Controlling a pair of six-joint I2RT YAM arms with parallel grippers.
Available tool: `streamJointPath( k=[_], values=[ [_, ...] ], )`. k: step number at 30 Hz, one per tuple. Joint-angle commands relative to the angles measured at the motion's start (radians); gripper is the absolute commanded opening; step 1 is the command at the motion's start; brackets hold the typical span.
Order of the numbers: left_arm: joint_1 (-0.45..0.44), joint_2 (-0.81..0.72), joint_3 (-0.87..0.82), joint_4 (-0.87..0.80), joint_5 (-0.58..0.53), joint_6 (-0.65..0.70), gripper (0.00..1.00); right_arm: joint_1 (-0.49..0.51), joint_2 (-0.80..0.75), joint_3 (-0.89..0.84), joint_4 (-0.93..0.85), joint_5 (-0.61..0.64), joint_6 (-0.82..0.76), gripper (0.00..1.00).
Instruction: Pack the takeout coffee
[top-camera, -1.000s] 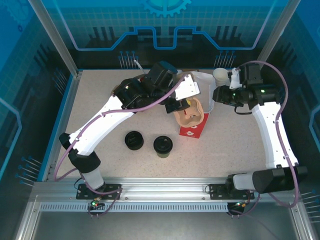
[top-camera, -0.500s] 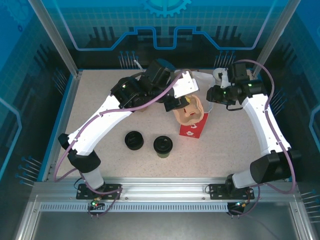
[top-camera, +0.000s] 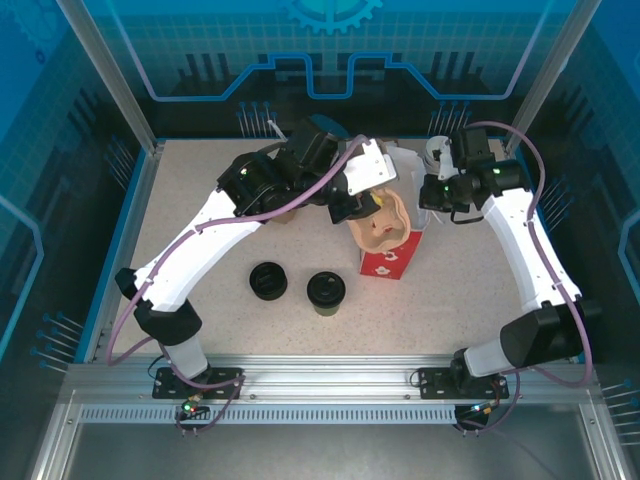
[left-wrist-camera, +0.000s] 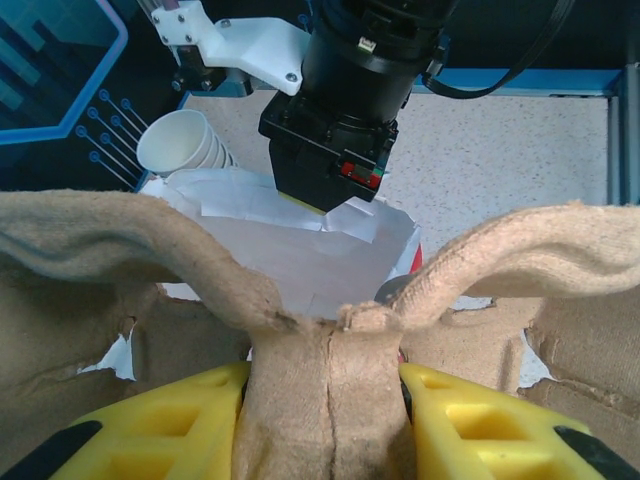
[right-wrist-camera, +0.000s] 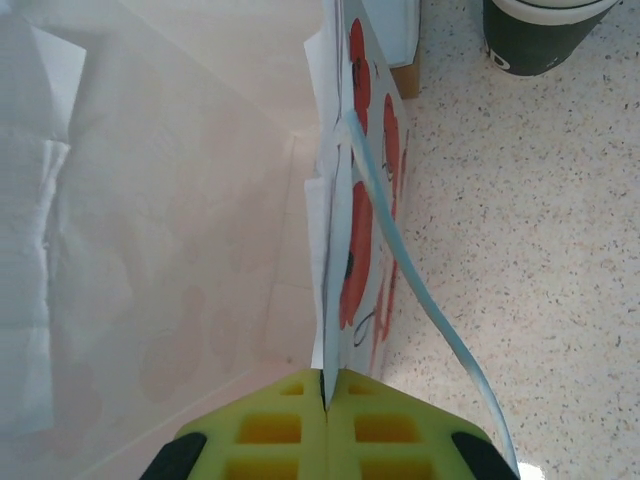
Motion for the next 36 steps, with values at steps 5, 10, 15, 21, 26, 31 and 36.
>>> streamJointPath(
  k=[5, 10, 15, 21, 26, 31, 36],
  values=[
    [-0.002, 0.039, 0.027, -0.016, 0.103, -0.067, 0.39, 0.039, -0.125, 0.008, -0.107, -0.008, -0.041, 0.0],
    [-0.003, 0.063, 0.028, -0.009, 0.151, -0.086, 0.38, 0.056, -0.188, -0.043, -0.117, -0.042, -0.045, 0.0],
    [-0.002, 0.096, 0.027, -0.018, 0.201, -0.093, 0.38, 0.075, -0.237, -0.093, -0.109, -0.079, -0.043, 0.0],
    [0.012, 0.136, 0.03, -0.045, 0.236, -0.095, 0.39, 0.092, -0.269, -0.131, -0.108, -0.103, -0.052, 0.0],
    [0.029, 0.149, 0.025, -0.063, 0.286, -0.101, 0.39, 0.094, -0.291, -0.152, -0.099, -0.138, -0.055, 0.0],
    [0.033, 0.166, 0.017, -0.071, 0.323, -0.102, 0.39, 0.094, -0.306, -0.166, -0.091, -0.157, -0.056, 0.0],
    [0.038, 0.171, 0.016, -0.071, 0.35, -0.115, 0.38, 0.094, -0.312, -0.171, -0.096, -0.143, -0.057, 0.0]
  ],
)
